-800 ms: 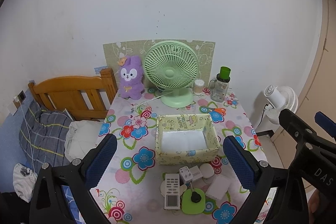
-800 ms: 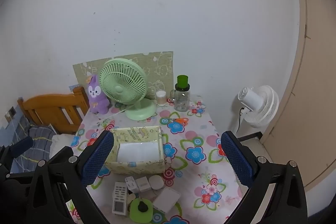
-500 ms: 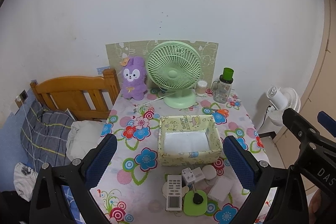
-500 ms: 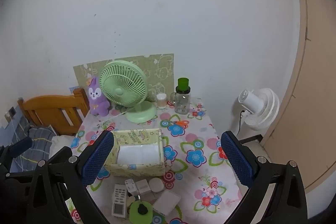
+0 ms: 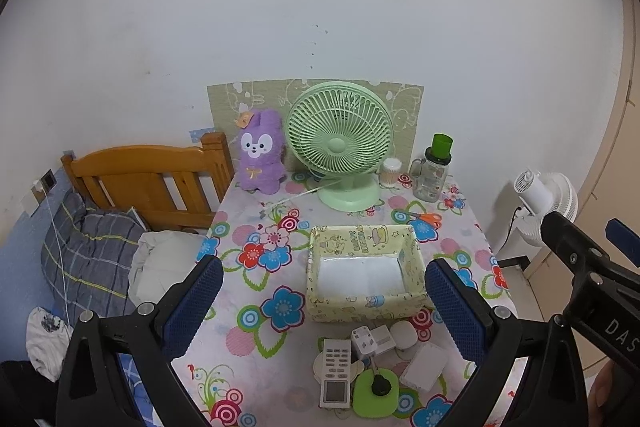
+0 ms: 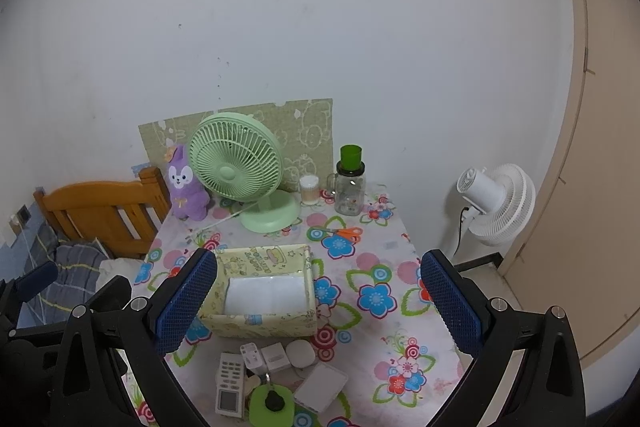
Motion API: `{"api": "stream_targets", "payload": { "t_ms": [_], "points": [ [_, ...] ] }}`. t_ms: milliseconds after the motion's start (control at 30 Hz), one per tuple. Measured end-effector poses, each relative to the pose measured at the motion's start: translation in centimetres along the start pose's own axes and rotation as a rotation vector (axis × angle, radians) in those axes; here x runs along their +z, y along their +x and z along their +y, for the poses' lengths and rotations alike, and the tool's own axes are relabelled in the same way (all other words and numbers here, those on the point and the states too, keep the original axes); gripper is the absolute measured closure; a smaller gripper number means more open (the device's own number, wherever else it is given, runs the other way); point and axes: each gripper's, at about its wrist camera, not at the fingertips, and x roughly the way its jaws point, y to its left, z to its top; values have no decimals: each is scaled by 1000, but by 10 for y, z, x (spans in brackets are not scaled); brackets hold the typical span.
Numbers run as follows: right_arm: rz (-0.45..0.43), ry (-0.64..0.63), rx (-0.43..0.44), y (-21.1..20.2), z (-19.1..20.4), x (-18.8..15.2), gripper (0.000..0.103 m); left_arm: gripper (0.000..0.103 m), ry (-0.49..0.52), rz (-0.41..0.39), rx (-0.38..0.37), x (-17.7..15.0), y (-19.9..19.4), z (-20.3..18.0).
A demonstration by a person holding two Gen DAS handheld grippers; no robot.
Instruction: Organize rigid objects
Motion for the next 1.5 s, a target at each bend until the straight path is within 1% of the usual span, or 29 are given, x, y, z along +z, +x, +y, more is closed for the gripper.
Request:
{"api": "stream_targets", "payload": {
  "t_ms": [500, 733, 900, 1267, 1500],
  "points": [
    [-16, 30, 20, 4, -2, 2, 0, 1, -5, -6, 1, 4, 1, 0],
    [-65, 76, 46, -1, -4, 3, 0, 1, -6, -13, 1, 6, 1, 1],
    [-46, 55, 30, -2, -4, 2, 0, 1, -7, -17, -1, 5, 0, 1],
    [-61, 43, 8, -5, -10, 0, 0, 1, 7, -27, -8, 2, -2, -1],
    [-27, 40, -5, -2, -12, 0, 0, 1, 16, -27, -7, -2, 0, -4]
  ]
}}
